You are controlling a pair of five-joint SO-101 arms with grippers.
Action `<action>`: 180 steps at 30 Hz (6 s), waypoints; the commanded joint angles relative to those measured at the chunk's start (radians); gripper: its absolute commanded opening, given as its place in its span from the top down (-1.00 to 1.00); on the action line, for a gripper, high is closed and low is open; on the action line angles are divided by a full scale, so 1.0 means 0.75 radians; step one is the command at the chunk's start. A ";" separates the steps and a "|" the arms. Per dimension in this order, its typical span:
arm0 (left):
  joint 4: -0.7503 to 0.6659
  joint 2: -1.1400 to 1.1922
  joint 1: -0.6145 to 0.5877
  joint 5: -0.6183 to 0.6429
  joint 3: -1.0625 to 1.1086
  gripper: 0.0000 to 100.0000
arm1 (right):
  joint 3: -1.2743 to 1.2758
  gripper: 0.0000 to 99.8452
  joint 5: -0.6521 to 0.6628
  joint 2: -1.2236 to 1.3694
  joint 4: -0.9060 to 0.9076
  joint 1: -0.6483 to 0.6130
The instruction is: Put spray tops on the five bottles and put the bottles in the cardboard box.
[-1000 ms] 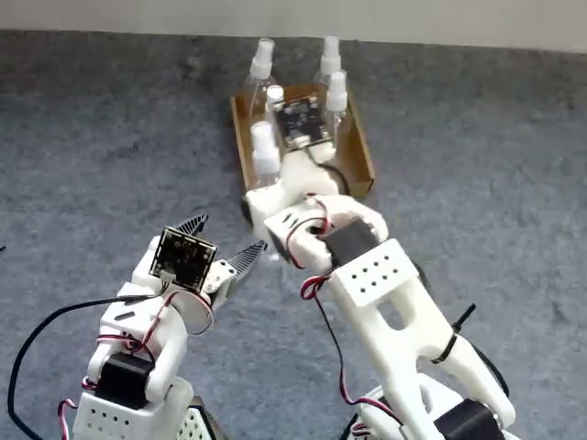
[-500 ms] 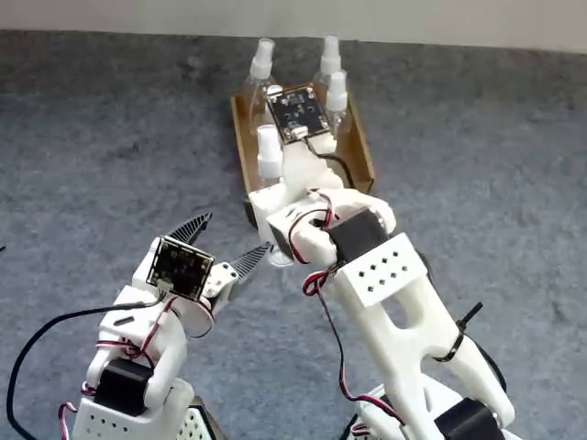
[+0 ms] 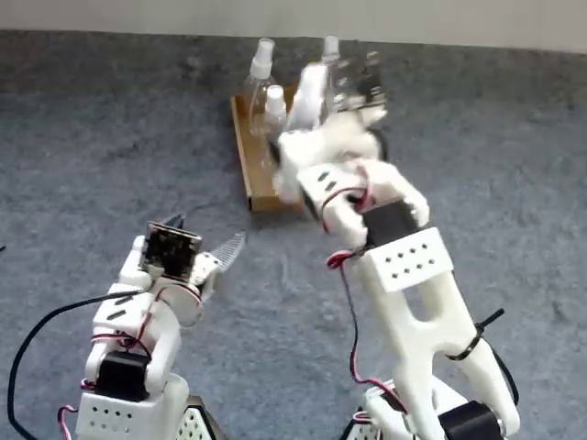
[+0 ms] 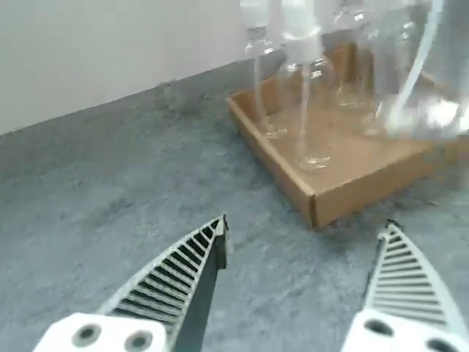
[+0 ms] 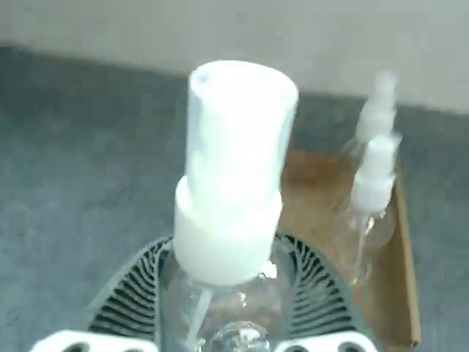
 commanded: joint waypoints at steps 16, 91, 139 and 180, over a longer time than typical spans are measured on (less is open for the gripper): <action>-0.080 -0.013 -0.152 -0.002 0.069 0.50 | 0.183 0.99 0.059 0.388 -0.666 0.105; -0.078 -0.009 -0.109 -0.002 0.071 0.50 | 0.152 0.99 0.135 0.560 -0.811 0.085; -0.082 -0.013 -0.109 -0.002 0.099 0.50 | 0.257 0.99 0.143 0.695 -0.936 0.069; -0.082 -0.013 -0.109 -0.004 0.101 0.50 | 0.343 0.73 0.217 0.776 -1.061 0.060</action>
